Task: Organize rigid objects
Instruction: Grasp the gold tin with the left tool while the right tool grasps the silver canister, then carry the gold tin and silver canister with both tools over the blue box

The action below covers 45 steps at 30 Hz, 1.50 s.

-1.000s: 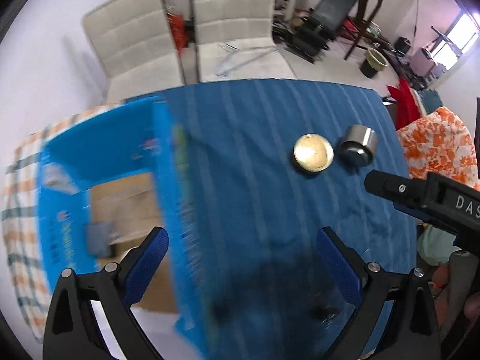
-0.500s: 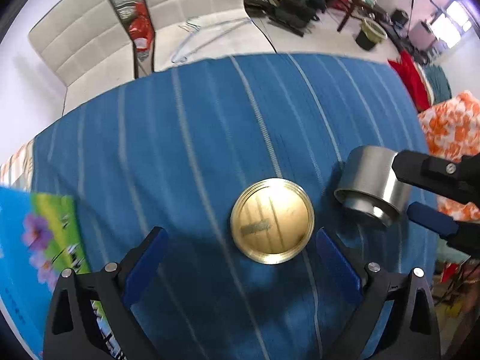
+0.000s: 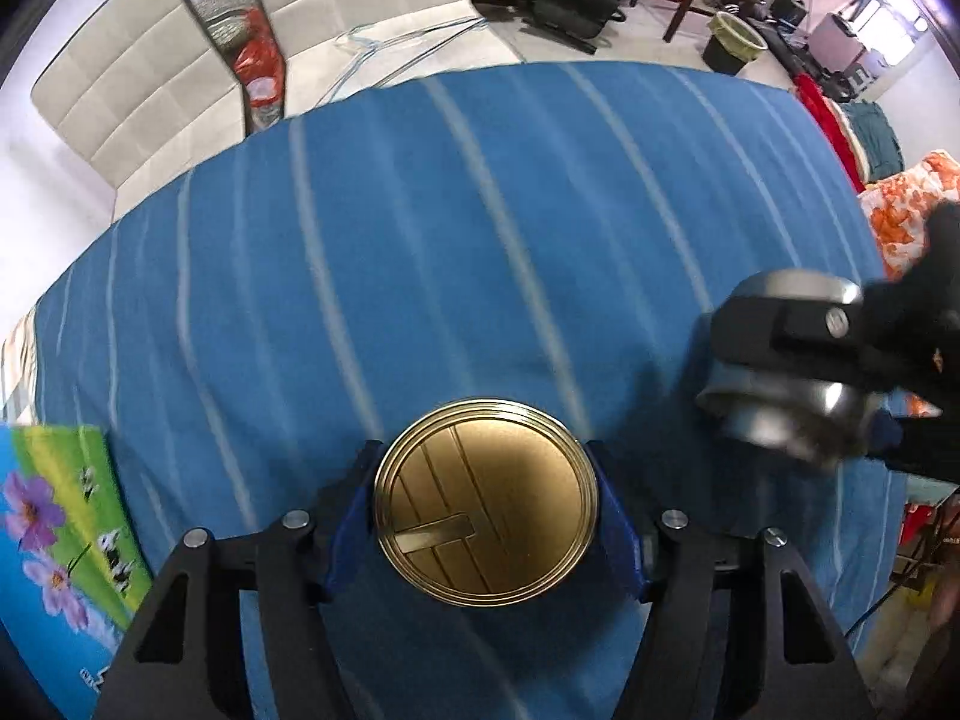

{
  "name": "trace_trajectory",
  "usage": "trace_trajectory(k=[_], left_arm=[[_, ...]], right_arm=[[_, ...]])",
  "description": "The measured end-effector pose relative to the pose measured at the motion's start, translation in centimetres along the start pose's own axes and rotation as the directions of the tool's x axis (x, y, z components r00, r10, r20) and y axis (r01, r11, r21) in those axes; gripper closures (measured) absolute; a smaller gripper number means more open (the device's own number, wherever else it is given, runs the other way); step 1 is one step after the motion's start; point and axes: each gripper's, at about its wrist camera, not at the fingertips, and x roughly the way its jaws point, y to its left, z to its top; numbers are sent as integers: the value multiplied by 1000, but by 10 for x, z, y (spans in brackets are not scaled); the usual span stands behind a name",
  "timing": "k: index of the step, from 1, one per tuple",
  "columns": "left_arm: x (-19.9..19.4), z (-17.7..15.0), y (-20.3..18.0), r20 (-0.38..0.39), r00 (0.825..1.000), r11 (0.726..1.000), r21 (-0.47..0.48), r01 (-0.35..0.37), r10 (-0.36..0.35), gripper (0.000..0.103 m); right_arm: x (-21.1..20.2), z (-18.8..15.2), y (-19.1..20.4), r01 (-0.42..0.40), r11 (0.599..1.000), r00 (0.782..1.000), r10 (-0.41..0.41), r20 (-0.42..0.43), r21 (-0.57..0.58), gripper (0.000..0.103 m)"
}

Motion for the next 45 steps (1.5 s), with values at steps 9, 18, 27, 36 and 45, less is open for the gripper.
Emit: trace_trajectory(k=[9, 18, 27, 36, 45], left_arm=[[2, 1, 3, 7, 1000, 1000, -7, -29, 29, 37], [-4, -9, 6, 22, 1000, 999, -31, -17, 18, 41], [-20, -34, 15, 51, 999, 999, -47, -13, 15, 41], [-46, -53, 20, 78, 997, 999, -49, 2, 2, 41], [-80, -73, 28, 128, 992, 998, -58, 23, -15, 41]], right_arm=[[17, -7, 20, 100, 990, 995, -98, 27, -99, 28], [26, -23, 35, 143, 976, 990, -140, 29, -164, 28], [22, -37, 40, 169, 966, 986, -162, 48, -194, 29], [3, -70, 26, 144, 968, 989, -135, 57, -205, 29], [-26, -102, 40, 88, 967, 995, -72, 74, -239, 29]])
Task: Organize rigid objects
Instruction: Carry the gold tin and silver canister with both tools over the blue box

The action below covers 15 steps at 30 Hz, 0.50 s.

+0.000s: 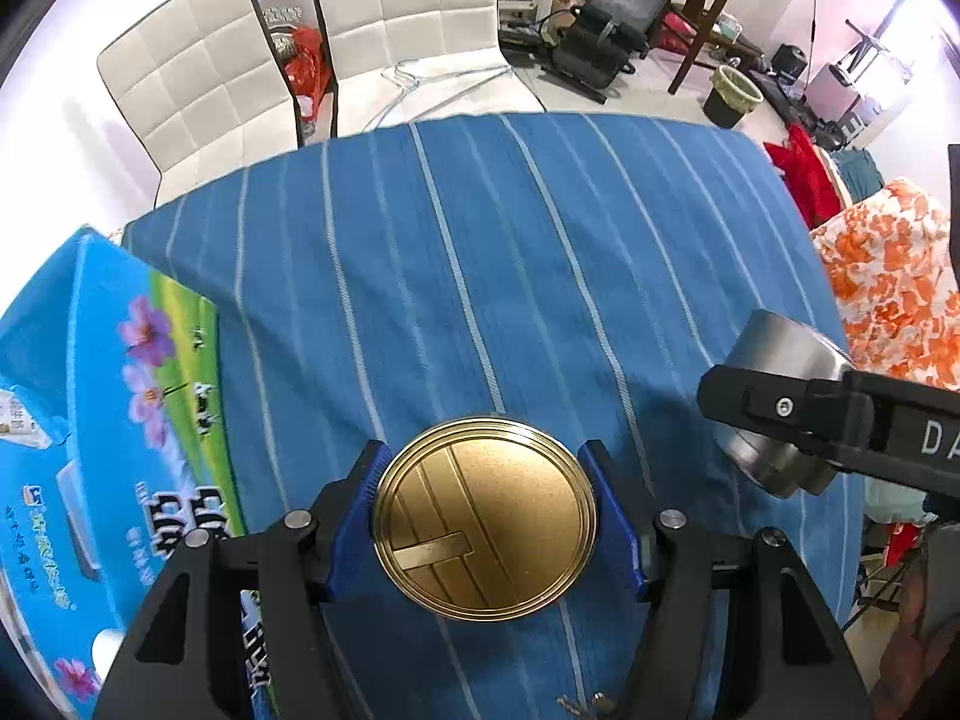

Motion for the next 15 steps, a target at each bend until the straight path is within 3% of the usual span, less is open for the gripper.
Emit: trace_trajectory(k=[9, 15], left_arm=[[-43, -9, 10, 73, 997, 1000, -7, 28, -27, 41], [-91, -12, 39, 139, 989, 997, -36, 61, -55, 41]], right_arm=[[-28, -19, 26, -61, 998, 998, 61, 26, -3, 29], [-52, -36, 61, -92, 995, 994, 94, 48, -35, 29]])
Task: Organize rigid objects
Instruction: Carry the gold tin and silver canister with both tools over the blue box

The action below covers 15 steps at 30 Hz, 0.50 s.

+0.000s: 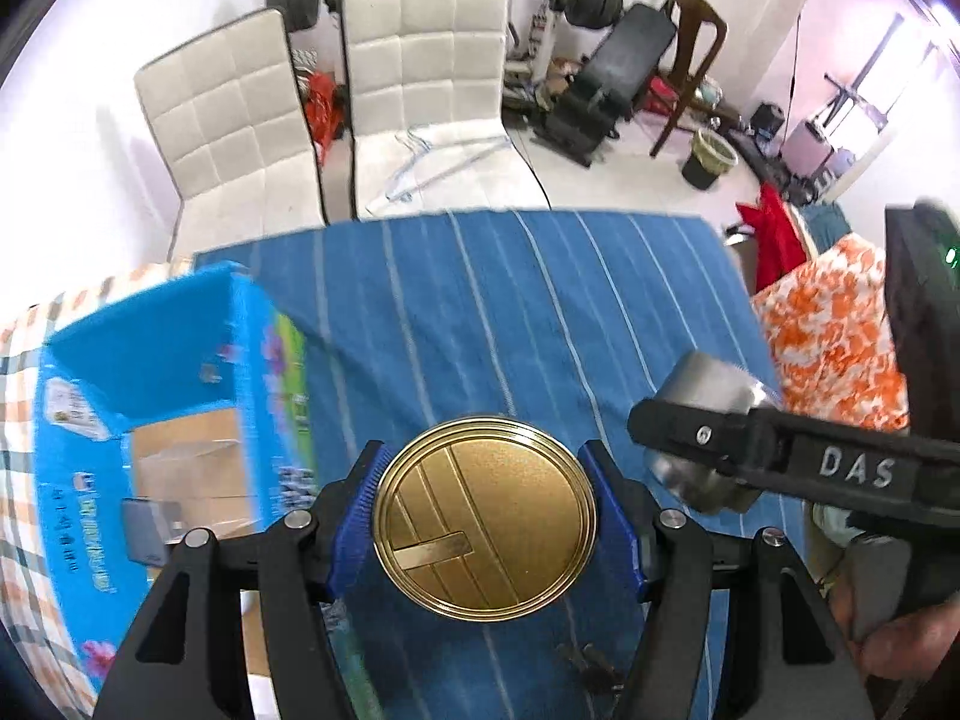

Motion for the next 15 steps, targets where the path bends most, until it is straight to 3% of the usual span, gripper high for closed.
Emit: trace_trajectory(k=[4, 8, 15], left_arm=[[-40, -12, 37, 48, 998, 999, -11, -34, 35, 41], [-61, -44, 81, 45, 994, 994, -30, -101, 102, 41], [-26, -99, 146, -81, 988, 981, -129, -144, 135, 41]], right_arm=[[-14, -17, 29, -32, 999, 999, 32, 2, -36, 29], [-17, -40, 70, -74, 994, 997, 73, -9, -76, 29], [-1, -80, 141, -127, 981, 991, 120, -55, -148, 29]])
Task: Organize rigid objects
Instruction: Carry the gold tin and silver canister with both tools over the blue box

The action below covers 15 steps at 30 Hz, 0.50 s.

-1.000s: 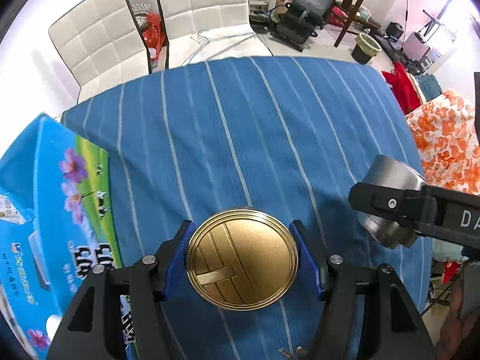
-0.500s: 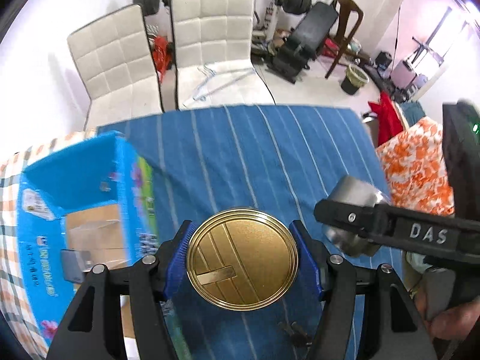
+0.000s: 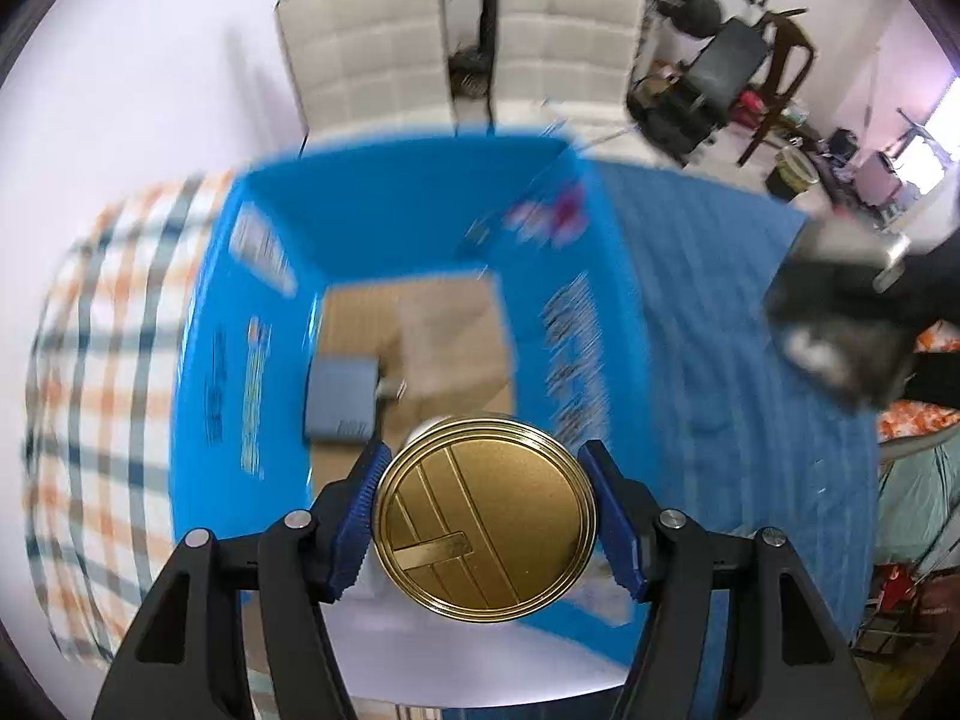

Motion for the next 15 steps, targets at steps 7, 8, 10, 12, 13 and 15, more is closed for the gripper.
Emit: trace_trajectory(k=[7, 8, 10, 12, 13, 15], left_arm=[[54, -35, 5, -128, 991, 999, -30, 18, -22, 41], [62, -39, 3, -148, 989, 999, -26, 18, -21, 41], [74, -44, 1, -181, 983, 999, -33, 26, -31, 41], [83, -46, 0, -202, 979, 999, -44, 28, -36, 41], [86, -47, -1, -209, 977, 998, -50, 33, -43, 41], [93, -49, -2, -220, 974, 998, -57, 32, -44, 41]], right_arm=[[43, -22, 52, -1, 997, 998, -4, -64, -77, 29], [49, -25, 56, 2, 997, 998, -8, -69, -81, 29], [61, -26, 62, 10, 996, 997, -17, -81, -86, 29], [71, -29, 63, 19, 997, 996, -26, -91, -80, 29], [78, -32, 63, 22, 997, 995, -30, -100, -80, 29], [88, -34, 64, 34, 997, 993, -42, -109, -76, 29]])
